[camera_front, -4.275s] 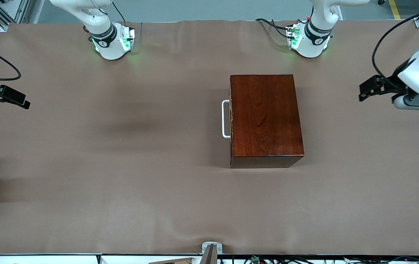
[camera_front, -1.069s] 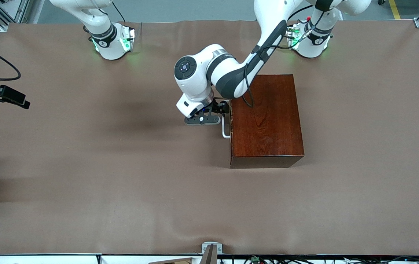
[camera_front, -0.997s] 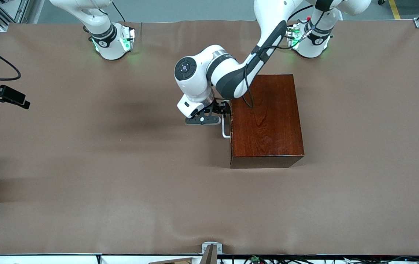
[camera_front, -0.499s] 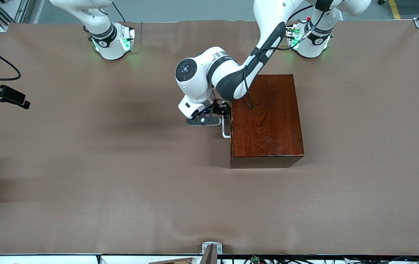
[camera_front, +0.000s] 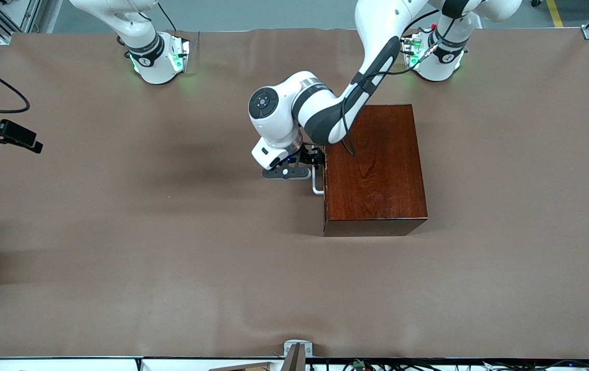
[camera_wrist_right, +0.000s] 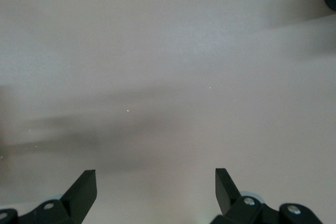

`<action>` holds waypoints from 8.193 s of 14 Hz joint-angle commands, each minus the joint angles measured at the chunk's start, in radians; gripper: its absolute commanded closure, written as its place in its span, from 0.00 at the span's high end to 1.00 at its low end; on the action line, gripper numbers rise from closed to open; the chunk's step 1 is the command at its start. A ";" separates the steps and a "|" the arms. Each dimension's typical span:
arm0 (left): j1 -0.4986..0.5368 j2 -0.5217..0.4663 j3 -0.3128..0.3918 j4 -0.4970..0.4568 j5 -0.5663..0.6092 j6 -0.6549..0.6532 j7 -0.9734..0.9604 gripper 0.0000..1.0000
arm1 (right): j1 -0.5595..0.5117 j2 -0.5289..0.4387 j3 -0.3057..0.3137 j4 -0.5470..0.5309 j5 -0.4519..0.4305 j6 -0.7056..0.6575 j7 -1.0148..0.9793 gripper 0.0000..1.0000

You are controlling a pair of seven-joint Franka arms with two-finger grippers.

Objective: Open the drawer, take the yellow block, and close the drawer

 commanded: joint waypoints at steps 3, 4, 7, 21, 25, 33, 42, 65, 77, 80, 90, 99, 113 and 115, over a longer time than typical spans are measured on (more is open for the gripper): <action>-0.005 0.011 0.002 0.006 0.013 0.081 -0.008 1.00 | 0.007 -0.007 -0.003 0.001 0.011 -0.007 0.000 1.00; -0.006 0.019 0.002 0.007 0.010 0.098 -0.011 1.00 | 0.007 -0.007 -0.003 0.001 0.011 -0.007 0.000 1.00; -0.008 0.025 0.000 0.007 0.005 0.151 -0.025 1.00 | 0.007 -0.007 -0.003 0.001 0.011 -0.007 0.000 1.00; -0.042 0.022 -0.015 0.029 -0.012 0.208 -0.119 1.00 | 0.005 -0.007 -0.003 0.002 0.010 -0.004 0.000 1.00; -0.040 0.025 -0.026 0.029 -0.016 0.256 -0.142 1.00 | 0.003 -0.007 -0.004 0.002 0.008 -0.004 0.000 1.00; -0.042 0.026 -0.037 0.035 -0.082 0.320 -0.145 1.00 | 0.000 -0.007 -0.004 0.004 0.008 -0.008 0.000 1.00; -0.069 0.049 -0.038 0.036 -0.101 0.415 -0.160 1.00 | -0.004 -0.007 -0.007 0.008 0.008 -0.012 0.002 1.00; -0.078 0.062 -0.040 0.078 -0.151 0.480 -0.224 1.00 | 0.003 -0.005 -0.007 0.008 0.011 -0.024 0.002 1.00; -0.034 -0.131 -0.034 0.082 -0.154 0.138 -0.224 1.00 | 0.043 0.059 -0.003 0.010 0.046 0.082 0.011 1.00; 0.036 -0.243 -0.034 0.082 -0.229 0.057 -0.223 1.00 | 0.069 0.093 -0.003 0.012 0.068 0.088 0.010 1.00; 0.446 -0.512 -0.035 0.061 -0.234 -0.367 0.330 1.00 | 0.238 0.335 -0.003 0.110 0.079 0.151 0.017 1.00; 0.702 -0.710 -0.038 -0.215 -0.233 -0.361 0.458 1.00 | 0.352 0.435 -0.003 0.108 0.082 0.350 0.119 1.00; 0.850 -0.709 -0.020 -0.226 -0.233 -0.278 0.857 1.00 | 0.583 0.436 -0.003 0.105 0.083 0.350 1.101 1.00; 0.851 -0.707 -0.020 -0.226 -0.233 -0.275 0.857 1.00 | 0.620 0.439 -0.003 0.105 0.083 0.350 1.225 1.00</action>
